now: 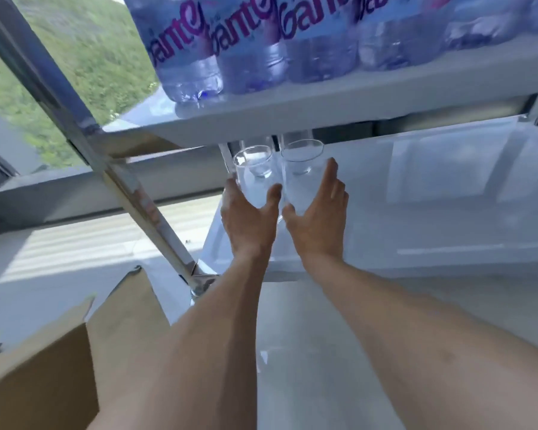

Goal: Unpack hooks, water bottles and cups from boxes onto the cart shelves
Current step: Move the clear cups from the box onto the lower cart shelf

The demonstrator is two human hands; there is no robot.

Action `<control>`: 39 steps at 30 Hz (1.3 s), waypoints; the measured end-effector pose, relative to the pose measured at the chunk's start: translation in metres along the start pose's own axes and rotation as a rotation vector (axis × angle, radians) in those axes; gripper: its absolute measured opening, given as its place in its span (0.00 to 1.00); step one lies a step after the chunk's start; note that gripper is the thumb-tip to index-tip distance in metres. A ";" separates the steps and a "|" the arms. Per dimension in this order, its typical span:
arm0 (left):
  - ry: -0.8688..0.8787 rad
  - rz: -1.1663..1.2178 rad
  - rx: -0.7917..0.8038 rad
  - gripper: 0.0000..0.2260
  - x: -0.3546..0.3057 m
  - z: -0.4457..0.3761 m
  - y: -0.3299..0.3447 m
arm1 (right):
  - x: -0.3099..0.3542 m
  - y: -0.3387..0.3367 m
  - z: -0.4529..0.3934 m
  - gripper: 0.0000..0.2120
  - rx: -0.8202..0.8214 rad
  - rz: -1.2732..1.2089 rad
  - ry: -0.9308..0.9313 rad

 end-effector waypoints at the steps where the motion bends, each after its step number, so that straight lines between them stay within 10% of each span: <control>1: -0.006 0.000 0.009 0.34 0.007 0.004 0.004 | -0.001 0.003 -0.001 0.46 -0.007 0.018 0.003; 29: -0.154 -0.048 0.015 0.25 0.037 -0.029 0.045 | -0.025 0.045 -0.028 0.36 -0.006 0.597 0.087; 39: -0.154 -0.168 0.046 0.25 0.036 -0.027 0.045 | -0.022 0.040 -0.036 0.18 0.042 0.546 0.042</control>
Point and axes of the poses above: each hand's wrist, its own z-axis away from the middle knuckle, its own y-axis out of the palm, x = y × z, the point moved 6 cm from there along -z, towards the middle knuckle, and after that the axes turned 4 degrees about y, right-handed, at the moved point
